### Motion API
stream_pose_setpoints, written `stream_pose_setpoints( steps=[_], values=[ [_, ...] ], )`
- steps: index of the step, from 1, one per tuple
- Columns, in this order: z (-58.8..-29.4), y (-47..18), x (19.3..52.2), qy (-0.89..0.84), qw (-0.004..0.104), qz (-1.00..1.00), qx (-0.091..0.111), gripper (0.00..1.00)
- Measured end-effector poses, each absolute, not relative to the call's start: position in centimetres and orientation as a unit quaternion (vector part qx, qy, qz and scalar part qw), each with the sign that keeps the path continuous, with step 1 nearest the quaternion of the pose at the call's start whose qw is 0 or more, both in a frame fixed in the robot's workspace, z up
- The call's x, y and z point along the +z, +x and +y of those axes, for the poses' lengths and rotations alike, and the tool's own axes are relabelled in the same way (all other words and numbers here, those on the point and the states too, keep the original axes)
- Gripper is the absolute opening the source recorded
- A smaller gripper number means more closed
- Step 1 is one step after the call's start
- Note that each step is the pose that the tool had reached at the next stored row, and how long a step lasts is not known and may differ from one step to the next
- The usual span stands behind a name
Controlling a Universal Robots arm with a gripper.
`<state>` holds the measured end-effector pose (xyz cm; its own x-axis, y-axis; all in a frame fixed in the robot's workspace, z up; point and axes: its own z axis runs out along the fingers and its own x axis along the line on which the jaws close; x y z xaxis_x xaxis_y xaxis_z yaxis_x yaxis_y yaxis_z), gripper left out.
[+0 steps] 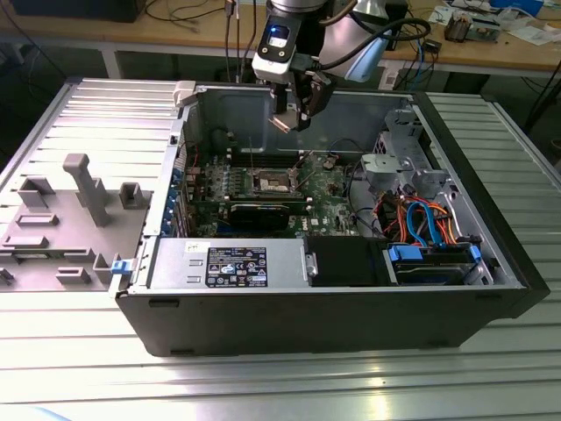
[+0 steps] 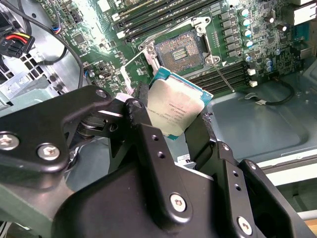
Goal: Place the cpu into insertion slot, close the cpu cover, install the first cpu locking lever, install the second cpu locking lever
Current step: 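Place the cpu into insertion slot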
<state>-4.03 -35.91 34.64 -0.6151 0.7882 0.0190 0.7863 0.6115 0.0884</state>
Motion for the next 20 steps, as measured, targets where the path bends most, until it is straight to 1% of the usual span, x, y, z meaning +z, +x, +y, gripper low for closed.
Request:
stream_pose_setpoints(
  steps=[4,10,20],
  values=[
    [-35.91,-4.03,34.62,0.445,0.011,0.894,0.044,0.54],
    [-35.91,-4.02,34.19,0.506,0.014,0.862,0.043,0.54],
    [-35.90,-4.03,34.00,0.507,0.013,0.861,0.042,0.54]
  ],
)
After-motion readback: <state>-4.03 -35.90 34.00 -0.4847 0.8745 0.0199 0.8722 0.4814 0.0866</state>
